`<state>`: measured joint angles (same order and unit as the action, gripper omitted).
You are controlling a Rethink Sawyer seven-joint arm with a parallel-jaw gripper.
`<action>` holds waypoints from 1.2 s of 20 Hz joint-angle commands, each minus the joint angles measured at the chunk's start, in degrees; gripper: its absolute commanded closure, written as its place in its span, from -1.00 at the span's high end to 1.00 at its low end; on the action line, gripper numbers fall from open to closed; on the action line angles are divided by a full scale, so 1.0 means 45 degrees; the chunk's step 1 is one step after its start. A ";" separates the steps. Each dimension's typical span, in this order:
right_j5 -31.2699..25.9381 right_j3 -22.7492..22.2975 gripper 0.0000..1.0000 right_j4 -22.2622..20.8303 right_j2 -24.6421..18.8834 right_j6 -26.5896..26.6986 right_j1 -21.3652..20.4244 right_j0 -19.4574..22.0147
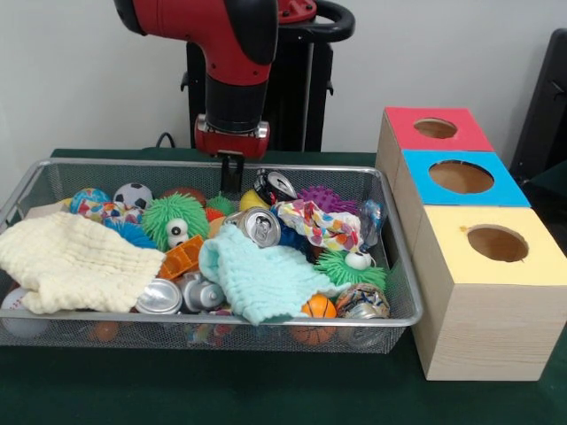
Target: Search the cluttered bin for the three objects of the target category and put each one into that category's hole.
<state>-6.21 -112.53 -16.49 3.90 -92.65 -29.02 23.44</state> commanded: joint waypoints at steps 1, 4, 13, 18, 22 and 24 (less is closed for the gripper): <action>0.1311 -0.0497 -1.00 -0.2668 -0.1184 0.0357 -0.0545 0.1197; 0.1683 -0.0449 -1.00 -0.2737 -0.0893 -0.0290 -0.0326 0.1082; 0.1403 -0.0262 -1.00 -0.3153 -0.1358 -0.0727 -0.0047 0.1662; 0.1351 -0.0252 -1.00 -0.3291 -0.1380 -0.0822 -0.0095 0.1738; 0.1393 -0.0211 -1.00 -0.3373 -0.1335 -0.0873 -0.0040 0.1753; 0.1502 -0.0158 -1.00 -0.3411 -0.1275 -0.0927 0.0099 0.1744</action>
<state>-0.46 -113.81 -28.08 0.90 -92.65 -30.04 29.16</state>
